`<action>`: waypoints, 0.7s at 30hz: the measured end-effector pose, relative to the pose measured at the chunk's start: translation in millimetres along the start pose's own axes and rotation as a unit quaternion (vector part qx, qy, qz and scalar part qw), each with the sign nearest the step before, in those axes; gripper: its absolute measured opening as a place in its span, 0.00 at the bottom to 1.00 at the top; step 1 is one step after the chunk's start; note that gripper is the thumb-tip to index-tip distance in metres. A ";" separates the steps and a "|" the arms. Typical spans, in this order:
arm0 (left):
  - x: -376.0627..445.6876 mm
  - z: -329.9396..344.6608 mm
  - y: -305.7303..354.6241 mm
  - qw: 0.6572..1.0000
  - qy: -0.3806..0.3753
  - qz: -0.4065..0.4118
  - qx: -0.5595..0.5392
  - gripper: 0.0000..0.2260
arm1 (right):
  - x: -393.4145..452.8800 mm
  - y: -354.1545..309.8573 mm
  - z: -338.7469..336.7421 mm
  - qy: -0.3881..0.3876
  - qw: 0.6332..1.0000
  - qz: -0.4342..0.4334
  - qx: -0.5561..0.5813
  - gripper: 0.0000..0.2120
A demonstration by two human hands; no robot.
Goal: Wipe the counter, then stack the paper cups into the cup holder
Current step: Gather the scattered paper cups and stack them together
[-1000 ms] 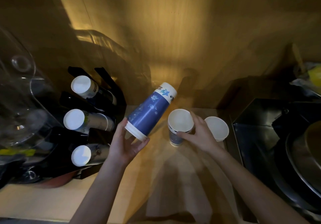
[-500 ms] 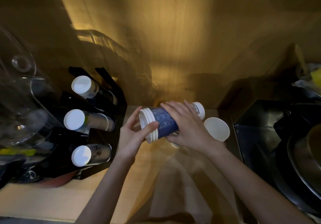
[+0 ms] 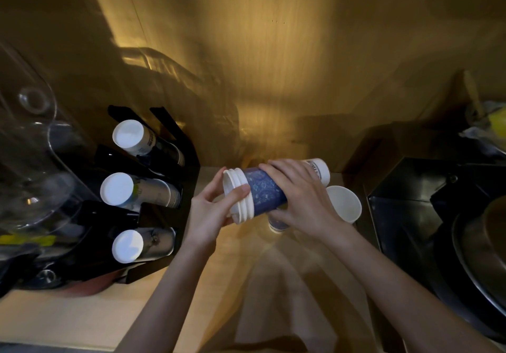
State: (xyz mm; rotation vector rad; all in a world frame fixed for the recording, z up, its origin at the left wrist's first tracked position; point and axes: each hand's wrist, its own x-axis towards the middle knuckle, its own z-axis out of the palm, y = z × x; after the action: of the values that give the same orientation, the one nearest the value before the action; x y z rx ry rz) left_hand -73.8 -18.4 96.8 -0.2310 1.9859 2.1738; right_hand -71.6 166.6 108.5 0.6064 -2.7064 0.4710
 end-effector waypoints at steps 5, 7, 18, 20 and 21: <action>0.6 -10.2 -1.5 0.981 -0.017 -0.139 -0.133 0.16 | 3.4 13.5 -10.9 0.061 0.996 -0.006 -0.063 0.34; 1.9 -18.2 -4.1 0.968 -0.030 -0.168 -0.182 0.15 | 6.1 20.9 -18.5 0.081 0.995 0.015 -0.051 0.35; -1.4 -34.8 -21.0 0.852 -0.082 -0.251 -0.452 0.27 | 5.5 22.9 -47.8 0.205 0.839 0.239 0.444 0.34; -2.0 -33.5 -24.1 0.847 -0.070 -0.251 -0.464 0.27 | 0.5 25.0 -35.9 0.178 0.835 0.259 0.452 0.37; -2.5 -32.9 -25.2 0.845 -0.065 -0.251 -0.468 0.28 | -3.1 26.6 -27.7 0.162 0.831 0.271 0.458 0.39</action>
State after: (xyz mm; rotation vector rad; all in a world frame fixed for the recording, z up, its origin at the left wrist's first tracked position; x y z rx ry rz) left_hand -65.7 -49.1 70.0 -0.6195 0.5315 2.4622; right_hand -74.5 201.0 125.6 -0.0926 -2.1420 1.8722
